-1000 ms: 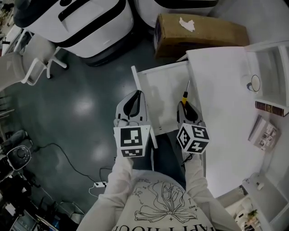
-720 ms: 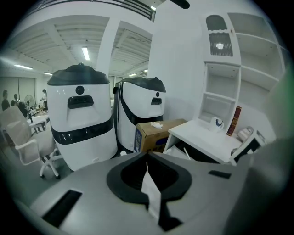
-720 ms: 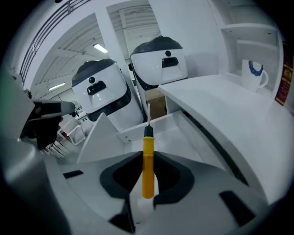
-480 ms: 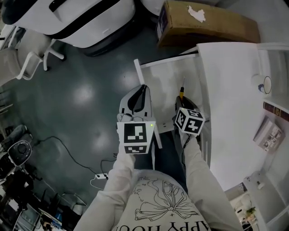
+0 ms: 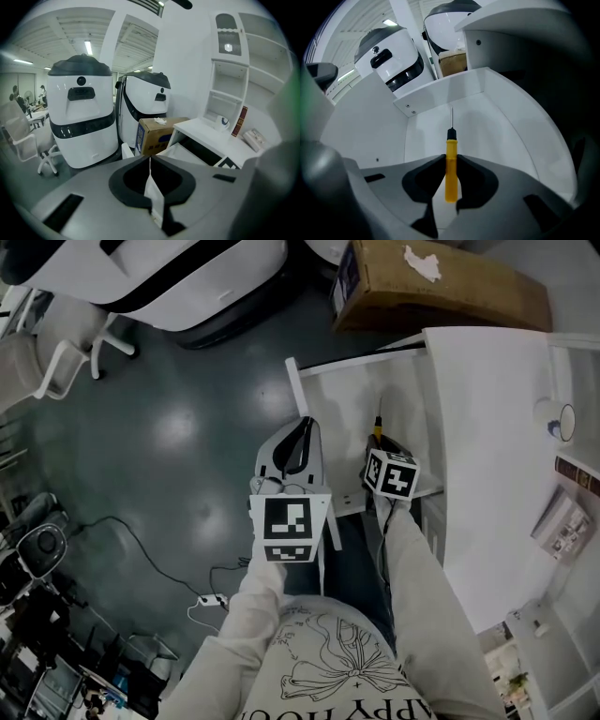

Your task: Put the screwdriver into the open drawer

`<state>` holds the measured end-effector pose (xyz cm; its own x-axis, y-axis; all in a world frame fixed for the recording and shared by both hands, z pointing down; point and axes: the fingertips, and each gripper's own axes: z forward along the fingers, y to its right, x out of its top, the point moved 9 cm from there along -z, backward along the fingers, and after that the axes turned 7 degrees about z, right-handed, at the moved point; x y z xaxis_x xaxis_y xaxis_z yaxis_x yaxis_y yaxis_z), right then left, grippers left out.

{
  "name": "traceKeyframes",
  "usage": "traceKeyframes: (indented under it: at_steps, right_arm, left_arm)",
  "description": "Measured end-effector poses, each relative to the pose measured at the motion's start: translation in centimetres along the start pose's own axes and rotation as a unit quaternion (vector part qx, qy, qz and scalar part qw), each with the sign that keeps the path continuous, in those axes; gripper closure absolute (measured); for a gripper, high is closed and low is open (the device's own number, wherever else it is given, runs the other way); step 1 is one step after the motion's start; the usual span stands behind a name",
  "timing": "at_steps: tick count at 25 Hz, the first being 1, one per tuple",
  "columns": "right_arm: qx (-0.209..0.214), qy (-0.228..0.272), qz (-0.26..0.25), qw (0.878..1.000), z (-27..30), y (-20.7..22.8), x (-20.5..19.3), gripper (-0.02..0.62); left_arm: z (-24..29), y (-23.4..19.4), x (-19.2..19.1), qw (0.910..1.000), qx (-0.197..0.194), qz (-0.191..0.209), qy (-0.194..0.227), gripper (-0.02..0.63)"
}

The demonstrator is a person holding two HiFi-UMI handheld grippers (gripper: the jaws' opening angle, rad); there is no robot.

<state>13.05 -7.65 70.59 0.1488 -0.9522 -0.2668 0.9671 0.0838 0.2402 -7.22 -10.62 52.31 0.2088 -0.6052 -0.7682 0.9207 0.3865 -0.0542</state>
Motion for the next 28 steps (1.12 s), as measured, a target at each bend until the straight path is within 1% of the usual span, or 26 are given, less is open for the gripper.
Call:
traceKeyframes:
  at_steps: [4,10,14,19,21,25,28]
  right_arm:
    - [-0.004,-0.016,0.007,1.0,1.0,0.1,-0.6,0.523]
    - [-0.02,-0.032,0.005,0.999,1.8,0.3,-0.5,0.523]
    - [-0.025,-0.033,0.013,0.999,2.3,0.5,-0.4,0.523]
    - [-0.02,-0.024,0.011,0.999,2.1,0.4,0.0,0.515]
    - [-0.011,-0.016,0.007,1.0,1.5,0.1,0.2,0.48]
    - [0.005,0.011,-0.011,1.0,-0.3,-0.6,0.5,0.477]
    - [0.014,0.045,-0.023,0.999,-3.2,-1.4,1.5,0.5]
  left_arm:
    - [-0.1,-0.1,-0.6,1.0,0.002,-0.005,-0.005,0.597]
    - [-0.1,-0.3,-1.2,0.9999,0.004,-0.011,-0.007,0.597]
    - [-0.2,-0.5,-1.5,0.9998,0.005,-0.014,-0.01,0.597]
    - [-0.4,-0.7,-1.5,0.9997,0.01,-0.018,-0.01,0.597]
    - [-0.5,-0.7,-1.3,0.9997,0.012,-0.02,-0.006,0.597]
    - [-1.1,-0.6,-0.1,0.9996,0.015,-0.021,0.006,0.597]
    - [-2.0,-0.2,1.3,0.9995,0.016,-0.02,0.02,0.597]
